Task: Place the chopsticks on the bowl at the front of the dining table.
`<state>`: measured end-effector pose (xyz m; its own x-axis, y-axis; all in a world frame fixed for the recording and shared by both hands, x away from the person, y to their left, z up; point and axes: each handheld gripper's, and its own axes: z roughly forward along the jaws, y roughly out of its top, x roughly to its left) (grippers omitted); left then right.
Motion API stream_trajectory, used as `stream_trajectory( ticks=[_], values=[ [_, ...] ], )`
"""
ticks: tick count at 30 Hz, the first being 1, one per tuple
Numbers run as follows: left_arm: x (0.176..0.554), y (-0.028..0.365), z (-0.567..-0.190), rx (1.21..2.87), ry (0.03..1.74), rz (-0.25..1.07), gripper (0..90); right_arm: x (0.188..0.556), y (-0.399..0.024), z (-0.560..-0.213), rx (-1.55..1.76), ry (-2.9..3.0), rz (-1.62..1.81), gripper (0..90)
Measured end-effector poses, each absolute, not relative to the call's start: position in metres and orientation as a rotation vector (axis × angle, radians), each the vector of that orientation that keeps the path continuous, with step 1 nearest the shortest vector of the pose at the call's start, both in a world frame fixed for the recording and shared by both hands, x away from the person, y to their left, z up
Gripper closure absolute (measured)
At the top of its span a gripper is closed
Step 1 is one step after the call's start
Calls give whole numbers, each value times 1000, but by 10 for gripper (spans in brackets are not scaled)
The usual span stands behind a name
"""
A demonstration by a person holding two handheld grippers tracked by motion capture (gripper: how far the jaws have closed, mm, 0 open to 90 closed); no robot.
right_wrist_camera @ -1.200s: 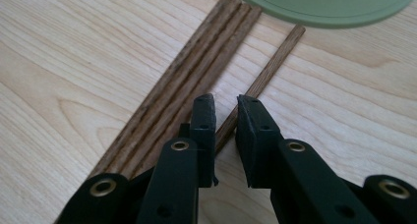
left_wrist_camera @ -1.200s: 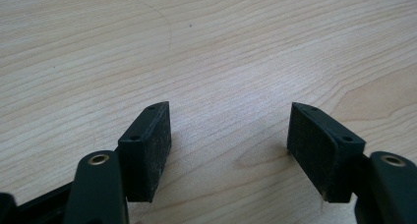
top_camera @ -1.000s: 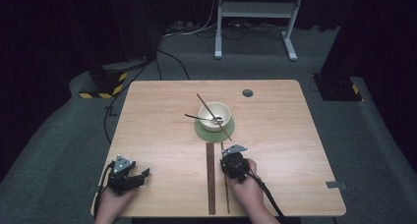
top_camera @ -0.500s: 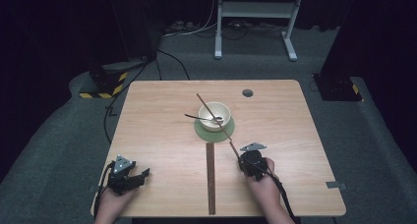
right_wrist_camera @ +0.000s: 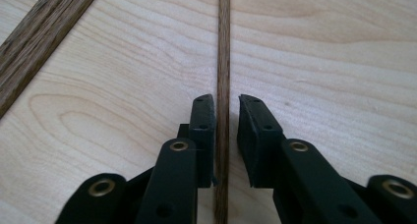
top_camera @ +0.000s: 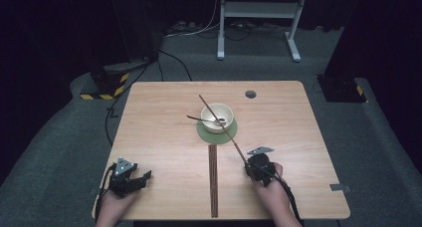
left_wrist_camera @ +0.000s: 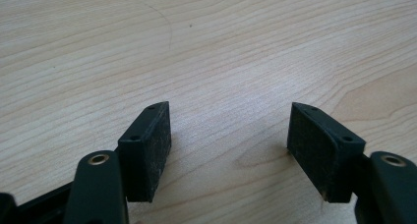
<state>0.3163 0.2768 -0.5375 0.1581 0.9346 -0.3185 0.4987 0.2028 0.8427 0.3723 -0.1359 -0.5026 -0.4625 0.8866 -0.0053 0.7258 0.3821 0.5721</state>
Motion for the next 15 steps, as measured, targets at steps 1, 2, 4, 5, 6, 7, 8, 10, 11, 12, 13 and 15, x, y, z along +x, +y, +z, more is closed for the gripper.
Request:
stream_trajectory(
  ticks=[1, 2, 4, 5, 6, 7, 8, 10, 11, 12, 13, 15],
  values=[
    [316, 277, -538, 1437, 1482, 552, 333, 373, -136, -502, 1418, 2342, 721, 754],
    [316, 277, -538, 1437, 1482, 552, 333, 374, -136, -501, 1415, 2348, 710, 755],
    [316, 277, -538, 1437, 1482, 552, 333, 375, -135, -500, 1421, 2354, 694, 758],
    [316, 277, -537, 1439, 1482, 549, 333, 375, -134, -500, 1422, 2360, 687, 759],
    [316, 277, -537, 1436, 1482, 550, 333, 376, -133, -500, 1420, 2359, 676, 762],
    [316, 277, -537, 1439, 1482, 549, 333, 376, -133, -499, 1421, 2370, 669, 765],
    [316, 277, -537, 1438, 1482, 549, 333, 377, -132, -499, 1415, 2369, 665, 765],
    [316, 277, -537, 1438, 1482, 549, 333, 377, -132, -499, 1397, 2379, 665, 759],
    [316, 276, -538, 1437, 1482, 554, 333, 378, -132, -499, 1398, 2380, 666, 760],
    [316, 276, -538, 1434, 1482, 556, 333, 378, -132, -499, 1398, 2381, 666, 765],
    [316, 276, -538, 1437, 1482, 559, 333, 379, -132, -499, 1385, 2384, 661, 770],
    [316, 276, -538, 1434, 1483, 556, 333, 379, -131, -499, 1398, 2385, 654, 793]
  ],
)
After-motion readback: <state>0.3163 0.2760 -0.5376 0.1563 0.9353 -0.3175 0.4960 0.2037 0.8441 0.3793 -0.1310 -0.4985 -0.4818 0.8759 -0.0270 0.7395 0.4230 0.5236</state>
